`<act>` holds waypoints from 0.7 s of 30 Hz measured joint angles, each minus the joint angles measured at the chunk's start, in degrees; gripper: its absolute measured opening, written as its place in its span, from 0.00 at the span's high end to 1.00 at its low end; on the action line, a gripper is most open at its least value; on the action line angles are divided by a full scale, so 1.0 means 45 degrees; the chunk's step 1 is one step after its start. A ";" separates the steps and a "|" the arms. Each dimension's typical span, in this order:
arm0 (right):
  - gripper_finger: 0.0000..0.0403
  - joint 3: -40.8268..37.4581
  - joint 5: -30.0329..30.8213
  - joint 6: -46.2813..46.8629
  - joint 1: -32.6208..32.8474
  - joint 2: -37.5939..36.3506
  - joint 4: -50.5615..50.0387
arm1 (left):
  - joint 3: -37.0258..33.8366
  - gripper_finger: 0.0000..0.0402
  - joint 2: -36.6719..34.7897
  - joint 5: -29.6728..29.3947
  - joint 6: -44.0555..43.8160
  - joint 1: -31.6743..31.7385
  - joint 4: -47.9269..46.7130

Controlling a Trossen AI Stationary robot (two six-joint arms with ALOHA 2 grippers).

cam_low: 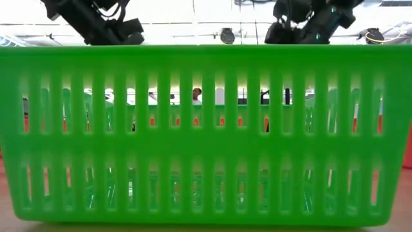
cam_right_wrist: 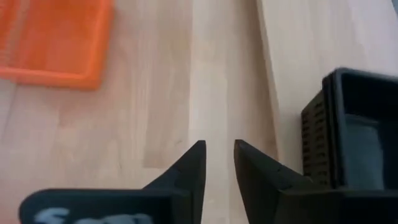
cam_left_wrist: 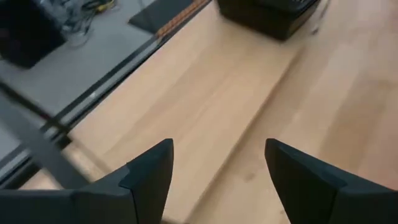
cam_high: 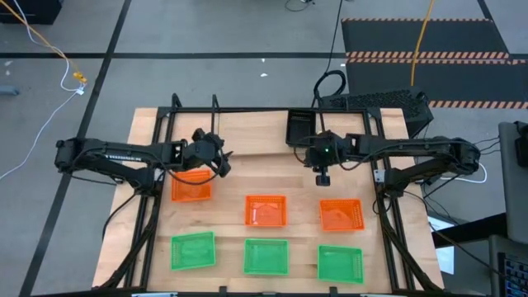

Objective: Stack baskets on shelf by color
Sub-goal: Adjust the shelf

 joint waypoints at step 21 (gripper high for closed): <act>0.84 -0.1274 0.1912 0.0379 -0.0235 -0.0611 0.0440 | -0.0032 0.37 -0.0027 -0.0265 0.1272 0.1792 -0.0273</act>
